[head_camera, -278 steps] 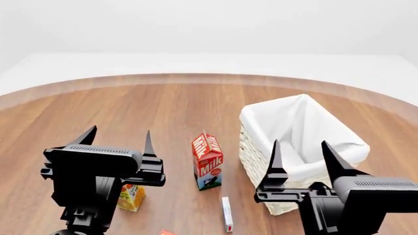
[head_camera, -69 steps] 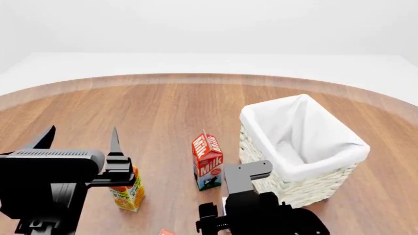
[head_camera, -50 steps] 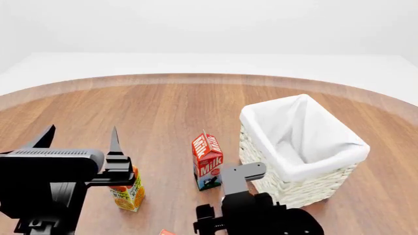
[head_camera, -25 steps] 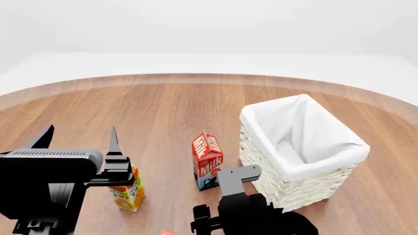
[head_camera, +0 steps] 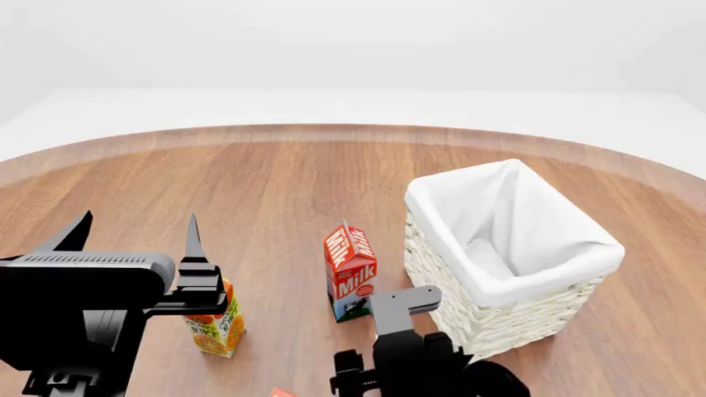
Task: Pick up the cream cheese box and the butter, and put them in the basket.
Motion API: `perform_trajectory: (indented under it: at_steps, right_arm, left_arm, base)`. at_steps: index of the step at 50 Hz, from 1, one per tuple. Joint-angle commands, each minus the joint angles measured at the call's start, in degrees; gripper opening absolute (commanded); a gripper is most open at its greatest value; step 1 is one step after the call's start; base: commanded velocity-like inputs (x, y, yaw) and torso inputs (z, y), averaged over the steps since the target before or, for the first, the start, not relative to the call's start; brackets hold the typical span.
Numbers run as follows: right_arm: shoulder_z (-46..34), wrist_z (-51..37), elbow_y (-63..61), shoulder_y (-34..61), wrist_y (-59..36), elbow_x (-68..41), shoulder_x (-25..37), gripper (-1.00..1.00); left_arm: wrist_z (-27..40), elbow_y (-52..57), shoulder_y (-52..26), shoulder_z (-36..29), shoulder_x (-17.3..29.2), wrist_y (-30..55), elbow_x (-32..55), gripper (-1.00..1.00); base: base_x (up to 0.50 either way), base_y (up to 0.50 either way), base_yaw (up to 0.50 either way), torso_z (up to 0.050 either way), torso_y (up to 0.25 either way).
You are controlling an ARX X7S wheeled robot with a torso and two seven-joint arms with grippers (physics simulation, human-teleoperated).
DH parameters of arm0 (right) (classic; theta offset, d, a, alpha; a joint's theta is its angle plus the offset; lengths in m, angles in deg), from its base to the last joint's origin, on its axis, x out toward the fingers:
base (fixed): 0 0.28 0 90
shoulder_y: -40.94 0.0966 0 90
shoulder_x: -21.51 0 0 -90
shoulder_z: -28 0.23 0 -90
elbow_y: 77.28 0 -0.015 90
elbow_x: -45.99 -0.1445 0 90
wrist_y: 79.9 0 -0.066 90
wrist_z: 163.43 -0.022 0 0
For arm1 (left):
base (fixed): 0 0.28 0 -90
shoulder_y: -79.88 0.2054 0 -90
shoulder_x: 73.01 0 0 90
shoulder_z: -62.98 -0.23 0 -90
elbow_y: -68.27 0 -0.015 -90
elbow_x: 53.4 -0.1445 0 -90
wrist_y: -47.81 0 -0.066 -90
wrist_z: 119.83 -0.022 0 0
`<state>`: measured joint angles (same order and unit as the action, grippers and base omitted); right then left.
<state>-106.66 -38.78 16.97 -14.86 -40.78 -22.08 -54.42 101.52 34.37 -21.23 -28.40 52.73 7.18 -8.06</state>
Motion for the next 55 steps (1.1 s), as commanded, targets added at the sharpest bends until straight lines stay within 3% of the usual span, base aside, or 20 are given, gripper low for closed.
perform_trajectory:
  at_steps: [1,55]
  right_arm:
    - [-1.01,0.56,2.8,0.09,0.49,1.36,-0.47,1.0]
    - [-3.64,5.19,9.58,0.26,1.97,2.68,-1.63,1.0]
  left_arm:
    - [0.43,-0.05,-0.14,-0.14,0.43,-0.27,0.56,1.0]
    - [1.94,-0.59,-0.54,-1.94,1.84,-2.07,1.42,1.0]
  base:
    - [0.0,0.0,0.0,0.0,0.0]
    - [0.0,0.0,0.0,0.0,0.0]
